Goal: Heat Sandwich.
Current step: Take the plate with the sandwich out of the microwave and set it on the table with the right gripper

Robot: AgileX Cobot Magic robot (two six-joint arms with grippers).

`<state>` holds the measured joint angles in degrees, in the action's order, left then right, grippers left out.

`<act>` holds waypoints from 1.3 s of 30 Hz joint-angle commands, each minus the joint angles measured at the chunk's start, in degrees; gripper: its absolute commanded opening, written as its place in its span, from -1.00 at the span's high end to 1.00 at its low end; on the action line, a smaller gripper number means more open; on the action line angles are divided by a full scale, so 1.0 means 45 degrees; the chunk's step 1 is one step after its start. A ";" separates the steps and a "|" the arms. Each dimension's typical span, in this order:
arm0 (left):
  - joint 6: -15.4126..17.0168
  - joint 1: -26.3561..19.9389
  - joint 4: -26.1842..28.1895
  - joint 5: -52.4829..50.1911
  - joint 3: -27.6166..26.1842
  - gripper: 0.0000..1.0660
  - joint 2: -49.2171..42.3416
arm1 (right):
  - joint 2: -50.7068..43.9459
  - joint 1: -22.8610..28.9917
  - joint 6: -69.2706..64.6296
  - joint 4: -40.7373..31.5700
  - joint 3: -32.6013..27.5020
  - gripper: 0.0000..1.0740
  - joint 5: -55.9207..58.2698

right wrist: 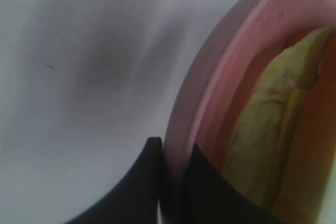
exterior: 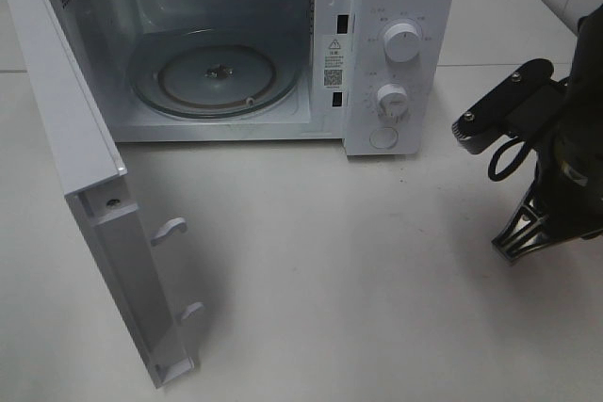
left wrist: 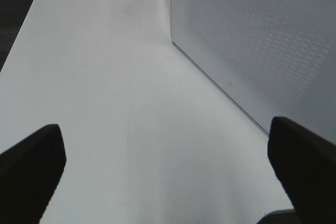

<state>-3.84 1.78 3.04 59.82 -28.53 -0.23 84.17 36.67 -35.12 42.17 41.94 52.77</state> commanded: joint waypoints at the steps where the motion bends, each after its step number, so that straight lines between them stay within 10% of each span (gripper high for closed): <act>1: 0.0051 -0.0051 0.0013 -0.0204 0.0038 -0.90 -0.0331 | 0.0229 -0.0853 -0.0216 0.0802 0.0076 0.97 0.0229; 22: 0.0051 -0.0051 0.0013 -0.0204 0.0038 -0.90 -0.0331 | 0.0420 -0.4304 -0.0267 0.1719 0.0076 0.96 -0.1642; 39: 0.0051 -0.0051 0.0013 -0.0204 0.0038 -0.90 -0.0331 | 0.2890 -0.4304 -0.2050 0.2648 0.0076 0.96 -0.2699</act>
<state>-3.84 1.78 3.04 59.82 -28.53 -0.23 97.12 17.59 -43.37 51.74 42.00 39.99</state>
